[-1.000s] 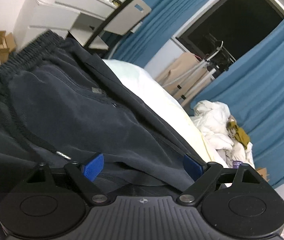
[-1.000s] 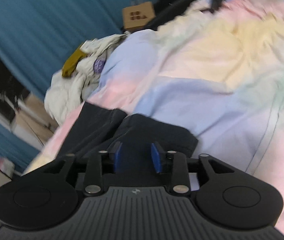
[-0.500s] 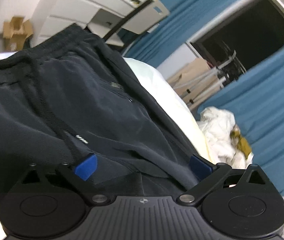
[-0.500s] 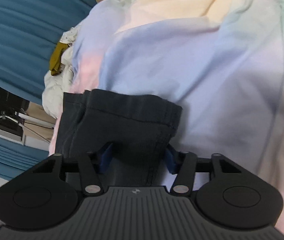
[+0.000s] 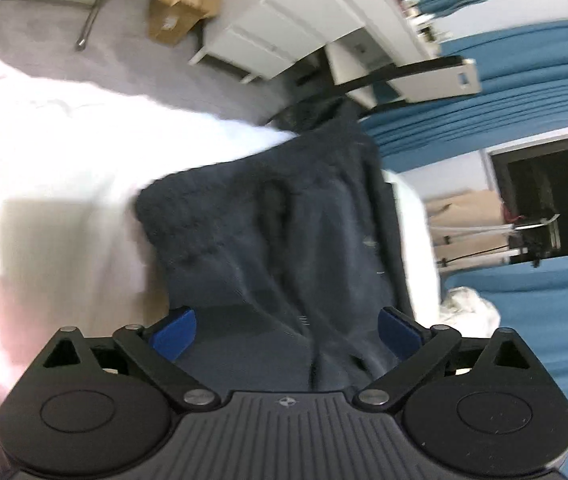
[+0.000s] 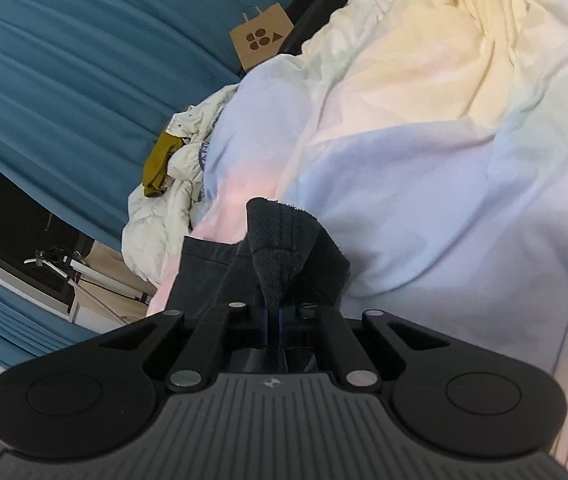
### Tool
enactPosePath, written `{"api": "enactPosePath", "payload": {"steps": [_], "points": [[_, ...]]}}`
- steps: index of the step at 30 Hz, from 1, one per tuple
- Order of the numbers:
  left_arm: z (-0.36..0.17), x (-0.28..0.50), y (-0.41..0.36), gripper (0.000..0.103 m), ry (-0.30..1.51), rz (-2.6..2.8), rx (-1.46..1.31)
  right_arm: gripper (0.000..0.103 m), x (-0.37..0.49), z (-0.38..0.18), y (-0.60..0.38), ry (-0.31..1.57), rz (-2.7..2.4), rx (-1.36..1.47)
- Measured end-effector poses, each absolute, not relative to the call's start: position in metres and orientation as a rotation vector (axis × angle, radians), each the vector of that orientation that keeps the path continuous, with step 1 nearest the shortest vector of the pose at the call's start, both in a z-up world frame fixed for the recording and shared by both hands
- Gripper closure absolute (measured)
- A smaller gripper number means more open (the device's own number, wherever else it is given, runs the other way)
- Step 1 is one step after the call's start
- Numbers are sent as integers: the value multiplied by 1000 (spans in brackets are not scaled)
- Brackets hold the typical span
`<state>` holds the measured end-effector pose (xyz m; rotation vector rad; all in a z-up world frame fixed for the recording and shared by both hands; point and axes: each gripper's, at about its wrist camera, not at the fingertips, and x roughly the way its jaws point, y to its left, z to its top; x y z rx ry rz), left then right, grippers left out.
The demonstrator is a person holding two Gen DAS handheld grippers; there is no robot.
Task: Fold clothes
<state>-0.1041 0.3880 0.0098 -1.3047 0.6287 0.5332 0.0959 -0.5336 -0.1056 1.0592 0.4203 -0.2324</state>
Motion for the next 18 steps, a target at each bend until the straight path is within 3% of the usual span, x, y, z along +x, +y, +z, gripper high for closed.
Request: {"api": "enactPosePath", "payload": {"steps": [4, 6, 16, 18], "points": [[-12, -96, 400, 9, 689, 525, -1332, 98, 95, -98, -530, 422, -243, 1027], [-16, -97, 399, 14, 721, 537, -1345, 98, 91, -96, -531, 416, -245, 1046], [-19, -132, 397, 11, 674, 555, -1315, 98, 80, -88, -524, 399, -257, 1021], [-32, -128, 403, 18, 686, 533, -1327, 98, 79, -88, -525, 403, -253, 1012]]}}
